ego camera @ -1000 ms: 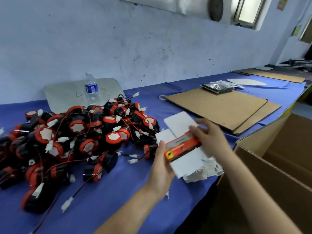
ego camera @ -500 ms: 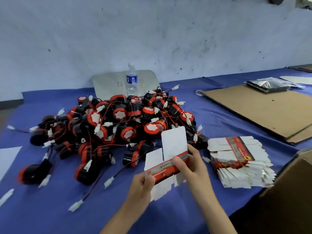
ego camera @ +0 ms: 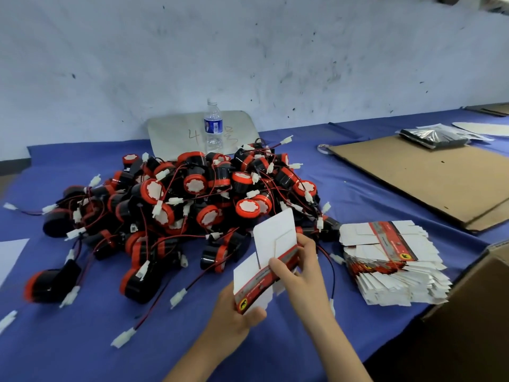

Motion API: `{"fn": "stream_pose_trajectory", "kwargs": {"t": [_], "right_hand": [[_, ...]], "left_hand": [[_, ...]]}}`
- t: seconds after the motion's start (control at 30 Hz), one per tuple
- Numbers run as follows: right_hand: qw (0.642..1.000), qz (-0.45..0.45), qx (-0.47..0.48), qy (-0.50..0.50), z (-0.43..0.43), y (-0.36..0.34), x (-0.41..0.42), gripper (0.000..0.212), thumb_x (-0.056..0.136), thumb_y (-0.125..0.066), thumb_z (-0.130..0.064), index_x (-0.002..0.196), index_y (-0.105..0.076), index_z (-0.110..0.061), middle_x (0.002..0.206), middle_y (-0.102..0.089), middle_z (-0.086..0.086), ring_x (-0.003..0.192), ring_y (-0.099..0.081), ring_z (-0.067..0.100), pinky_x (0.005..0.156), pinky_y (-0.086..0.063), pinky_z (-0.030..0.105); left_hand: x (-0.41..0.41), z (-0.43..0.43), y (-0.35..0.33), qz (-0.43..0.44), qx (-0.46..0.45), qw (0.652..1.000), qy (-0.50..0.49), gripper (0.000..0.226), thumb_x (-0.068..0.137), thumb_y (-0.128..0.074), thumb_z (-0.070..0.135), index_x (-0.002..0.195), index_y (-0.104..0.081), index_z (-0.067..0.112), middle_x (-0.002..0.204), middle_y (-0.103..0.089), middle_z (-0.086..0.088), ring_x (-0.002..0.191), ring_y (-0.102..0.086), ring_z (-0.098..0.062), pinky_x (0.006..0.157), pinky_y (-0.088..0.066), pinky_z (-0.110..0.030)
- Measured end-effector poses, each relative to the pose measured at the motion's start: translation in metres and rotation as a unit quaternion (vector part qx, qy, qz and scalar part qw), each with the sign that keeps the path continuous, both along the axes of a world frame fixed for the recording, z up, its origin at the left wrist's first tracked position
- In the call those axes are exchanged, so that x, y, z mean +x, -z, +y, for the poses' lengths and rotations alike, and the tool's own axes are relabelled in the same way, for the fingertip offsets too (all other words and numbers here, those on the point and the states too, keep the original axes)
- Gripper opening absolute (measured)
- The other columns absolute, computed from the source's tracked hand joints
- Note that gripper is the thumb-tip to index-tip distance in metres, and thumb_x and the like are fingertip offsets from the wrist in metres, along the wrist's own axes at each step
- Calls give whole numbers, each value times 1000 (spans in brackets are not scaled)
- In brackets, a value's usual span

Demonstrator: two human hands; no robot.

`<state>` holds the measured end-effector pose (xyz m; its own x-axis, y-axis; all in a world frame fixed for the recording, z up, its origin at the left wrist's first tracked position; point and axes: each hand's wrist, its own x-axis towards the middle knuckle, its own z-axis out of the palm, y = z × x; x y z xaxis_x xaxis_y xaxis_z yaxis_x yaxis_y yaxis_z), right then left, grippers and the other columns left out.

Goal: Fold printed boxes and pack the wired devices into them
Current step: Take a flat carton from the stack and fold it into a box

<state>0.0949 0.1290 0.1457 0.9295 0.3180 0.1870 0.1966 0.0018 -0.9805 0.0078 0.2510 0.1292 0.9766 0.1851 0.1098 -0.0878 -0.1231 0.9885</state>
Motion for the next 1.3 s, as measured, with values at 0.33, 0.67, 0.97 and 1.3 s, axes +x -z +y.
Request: {"fn": "stream_pose_trajectory", "kwargs": {"t": [0.33, 0.67, 0.97, 1.3], "right_hand": [[999, -5, -14, -41, 7, 16, 0, 44, 80, -70, -8, 112, -44, -24, 91, -63, -18, 90, -62, 2, 74, -51, 18], [998, 18, 24, -56, -2, 6, 6, 40, 71, -72, -30, 99, -47, -15, 77, -62, -20, 76, -60, -3, 68, -49, 14], [986, -2, -1, -168, -7, -5, -5, 39, 74, -59, -30, 113, -58, -25, 99, -61, -11, 90, -55, 9, 78, -46, 20], [935, 300, 89, -168, -8, 1, -18, 59, 72, -71, -57, 113, -71, -15, 110, -71, 15, 99, -69, 31, 78, -57, 37]], "left_hand": [[-3, 5, 11, 8, -5, 1000, 24, 83, 52, -74, 77, 122, -48, 39, 120, -54, 41, 116, -49, 17, 87, -40, -3], [-1, 8, 21, 13, -27, 999, 37, 91, 49, -75, 77, 124, -53, 32, 120, -64, 18, 113, -60, -3, 85, -51, -19], [8, 9, 27, -47, -13, 998, -34, 94, 53, -77, 74, 135, -42, 46, 126, -61, 13, 115, -58, -4, 87, -51, -21], [12, 24, 32, -34, -44, 990, -131, 95, 62, -76, 68, 141, -25, 53, 113, -65, 23, 103, -65, -3, 76, -55, -22]]}}
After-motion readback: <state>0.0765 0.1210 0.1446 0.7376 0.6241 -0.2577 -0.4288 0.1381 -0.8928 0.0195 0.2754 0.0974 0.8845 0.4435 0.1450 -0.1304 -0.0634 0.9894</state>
